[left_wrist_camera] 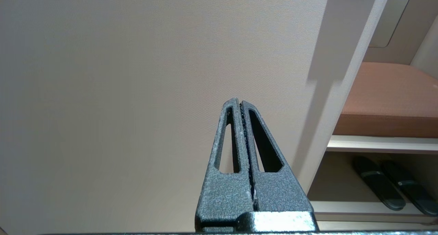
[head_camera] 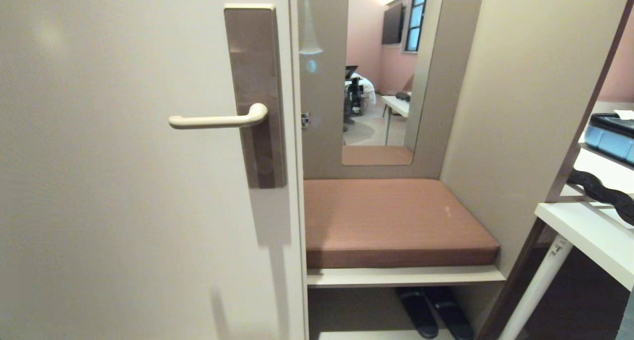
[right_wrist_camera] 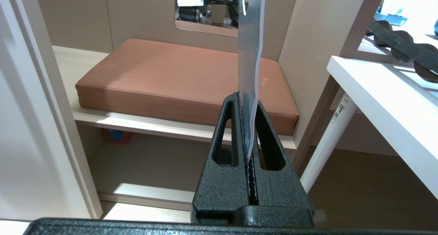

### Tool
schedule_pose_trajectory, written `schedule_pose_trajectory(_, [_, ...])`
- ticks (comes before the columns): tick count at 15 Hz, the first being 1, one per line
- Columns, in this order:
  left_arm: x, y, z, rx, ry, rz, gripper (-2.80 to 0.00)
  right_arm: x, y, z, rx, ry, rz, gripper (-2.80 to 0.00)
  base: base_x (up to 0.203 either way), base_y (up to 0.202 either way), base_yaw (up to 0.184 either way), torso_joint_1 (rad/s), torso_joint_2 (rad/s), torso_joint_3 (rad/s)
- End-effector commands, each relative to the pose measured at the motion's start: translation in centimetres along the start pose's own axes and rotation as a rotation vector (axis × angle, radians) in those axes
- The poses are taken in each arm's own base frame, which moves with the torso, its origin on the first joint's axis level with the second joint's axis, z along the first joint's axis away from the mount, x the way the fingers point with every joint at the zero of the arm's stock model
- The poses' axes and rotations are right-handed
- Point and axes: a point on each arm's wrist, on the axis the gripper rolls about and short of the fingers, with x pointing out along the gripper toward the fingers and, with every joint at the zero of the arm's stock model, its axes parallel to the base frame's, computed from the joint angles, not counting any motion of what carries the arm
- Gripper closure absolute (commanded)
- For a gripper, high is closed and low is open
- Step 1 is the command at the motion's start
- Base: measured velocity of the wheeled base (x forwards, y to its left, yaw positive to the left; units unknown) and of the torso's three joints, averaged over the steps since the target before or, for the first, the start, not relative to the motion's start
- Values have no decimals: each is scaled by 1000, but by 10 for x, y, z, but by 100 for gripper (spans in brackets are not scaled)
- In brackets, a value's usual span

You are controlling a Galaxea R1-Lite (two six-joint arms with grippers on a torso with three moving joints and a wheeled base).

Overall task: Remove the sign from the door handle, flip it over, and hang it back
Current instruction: Hand it to the other hand

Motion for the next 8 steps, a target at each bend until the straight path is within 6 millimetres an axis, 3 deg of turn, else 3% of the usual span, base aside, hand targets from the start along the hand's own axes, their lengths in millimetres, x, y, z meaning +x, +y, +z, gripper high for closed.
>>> schedule_pose_trajectory(1, [0,0,0,1,0,1,0,0,0,0,-1,2,1,0,0,0,0,0,0,0])
schedule_pose_trajectory(8, [0,0,0,0,-2,1,0,0,0,0,2,2,0,0,0,0,0,0,0,0])
